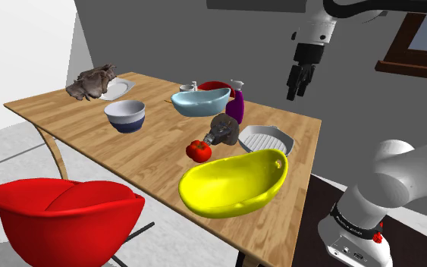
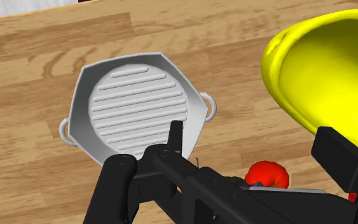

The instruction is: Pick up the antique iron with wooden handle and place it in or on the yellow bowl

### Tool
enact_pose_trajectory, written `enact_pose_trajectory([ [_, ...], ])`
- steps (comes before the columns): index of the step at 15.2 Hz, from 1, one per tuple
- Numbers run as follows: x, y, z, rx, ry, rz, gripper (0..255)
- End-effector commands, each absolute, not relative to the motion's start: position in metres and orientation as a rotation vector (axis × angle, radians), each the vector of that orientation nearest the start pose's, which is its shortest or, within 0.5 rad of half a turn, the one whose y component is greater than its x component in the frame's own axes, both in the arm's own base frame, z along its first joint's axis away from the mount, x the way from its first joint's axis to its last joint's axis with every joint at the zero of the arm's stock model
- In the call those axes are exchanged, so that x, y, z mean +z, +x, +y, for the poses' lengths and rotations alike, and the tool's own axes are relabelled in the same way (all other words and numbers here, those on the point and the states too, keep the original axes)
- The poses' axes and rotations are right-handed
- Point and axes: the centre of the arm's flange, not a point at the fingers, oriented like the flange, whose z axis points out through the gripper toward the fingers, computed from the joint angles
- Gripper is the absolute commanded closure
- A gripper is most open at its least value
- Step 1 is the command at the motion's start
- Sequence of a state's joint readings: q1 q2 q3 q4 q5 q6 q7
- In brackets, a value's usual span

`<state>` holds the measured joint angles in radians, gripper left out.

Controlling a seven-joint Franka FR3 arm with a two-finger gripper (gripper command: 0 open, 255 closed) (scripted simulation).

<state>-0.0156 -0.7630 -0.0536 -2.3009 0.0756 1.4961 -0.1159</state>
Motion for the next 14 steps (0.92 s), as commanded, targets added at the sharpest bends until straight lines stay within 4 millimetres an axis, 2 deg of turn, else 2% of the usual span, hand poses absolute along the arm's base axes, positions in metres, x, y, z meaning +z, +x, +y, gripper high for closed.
enact_pose_trajectory([
  [1,0.603,0.305,-0.018,0.049,-3.024,-0.100,0],
  [14,0.530,0.474,-0.022,0.155,-2.936,-0.155,0],
])
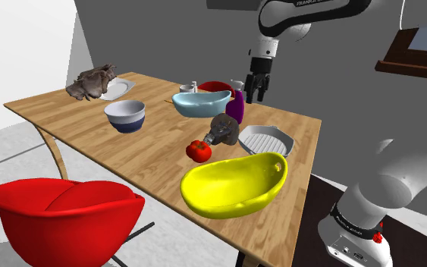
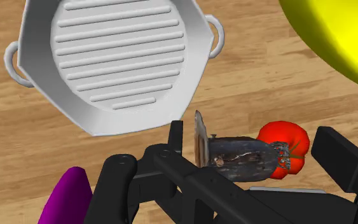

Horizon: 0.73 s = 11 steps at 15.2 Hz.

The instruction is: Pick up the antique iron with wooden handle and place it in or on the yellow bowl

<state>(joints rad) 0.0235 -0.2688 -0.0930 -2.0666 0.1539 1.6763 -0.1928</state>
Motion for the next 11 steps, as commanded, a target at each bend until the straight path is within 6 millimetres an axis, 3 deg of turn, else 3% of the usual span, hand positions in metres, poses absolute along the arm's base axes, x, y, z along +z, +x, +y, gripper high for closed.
enact_pose_trajectory([
  [1,0.524,0.486,-0.022,0.163,-2.929,-0.159,0],
  [11,0.458,0.612,-0.016,0.241,-2.858,-0.198,0],
])
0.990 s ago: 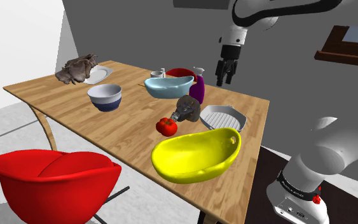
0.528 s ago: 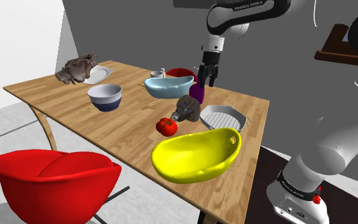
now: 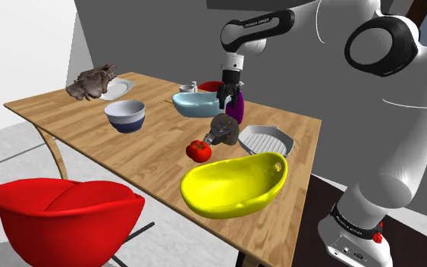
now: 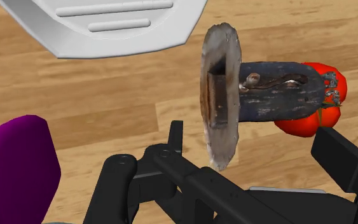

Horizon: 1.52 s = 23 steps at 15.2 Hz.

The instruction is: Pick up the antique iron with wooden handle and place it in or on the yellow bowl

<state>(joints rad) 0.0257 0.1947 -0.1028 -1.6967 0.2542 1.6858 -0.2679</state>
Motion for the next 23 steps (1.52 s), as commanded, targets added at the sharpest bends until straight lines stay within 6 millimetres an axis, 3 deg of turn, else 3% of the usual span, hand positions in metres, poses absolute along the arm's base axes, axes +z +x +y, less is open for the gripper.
enact_pose_trajectory([
  [1,0.454,0.619,-0.015,0.245,-2.854,-0.201,0],
  [9,0.416,0.612,-0.005,0.245,-2.854,-0.201,0],
  [16,0.416,0.612,-0.005,0.245,-2.854,-0.201,0],
  [17,0.416,0.612,-0.005,0.245,-2.854,-0.201,255],
  [23,0.416,0.612,-0.005,0.245,-2.854,-0.201,255],
])
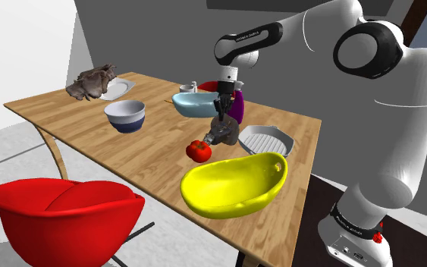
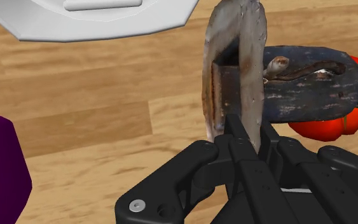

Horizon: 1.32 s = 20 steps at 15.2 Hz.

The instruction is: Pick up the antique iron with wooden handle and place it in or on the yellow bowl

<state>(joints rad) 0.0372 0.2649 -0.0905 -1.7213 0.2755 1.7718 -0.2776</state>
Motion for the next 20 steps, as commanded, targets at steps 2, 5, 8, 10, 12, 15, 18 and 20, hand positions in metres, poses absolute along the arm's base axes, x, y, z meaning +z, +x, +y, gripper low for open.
enact_pose_trajectory([
  [2,0.416,0.612,-0.005,0.245,-2.854,-0.201,255],
  [5,0.427,0.612,-0.005,0.245,-2.854,-0.201,255],
  [8,0.443,0.612,-0.005,0.245,-2.854,-0.201,255],
  [10,0.453,0.612,-0.005,0.245,-2.854,-0.201,255],
  [12,0.464,0.612,-0.005,0.245,-2.854,-0.201,255],
  [15,0.479,0.612,-0.005,0.245,-2.854,-0.201,255],
  [18,0.495,0.612,-0.005,0.245,-2.854,-0.201,255],
  [20,0.506,0.612,-0.005,0.245,-2.854,-0.201,255],
])
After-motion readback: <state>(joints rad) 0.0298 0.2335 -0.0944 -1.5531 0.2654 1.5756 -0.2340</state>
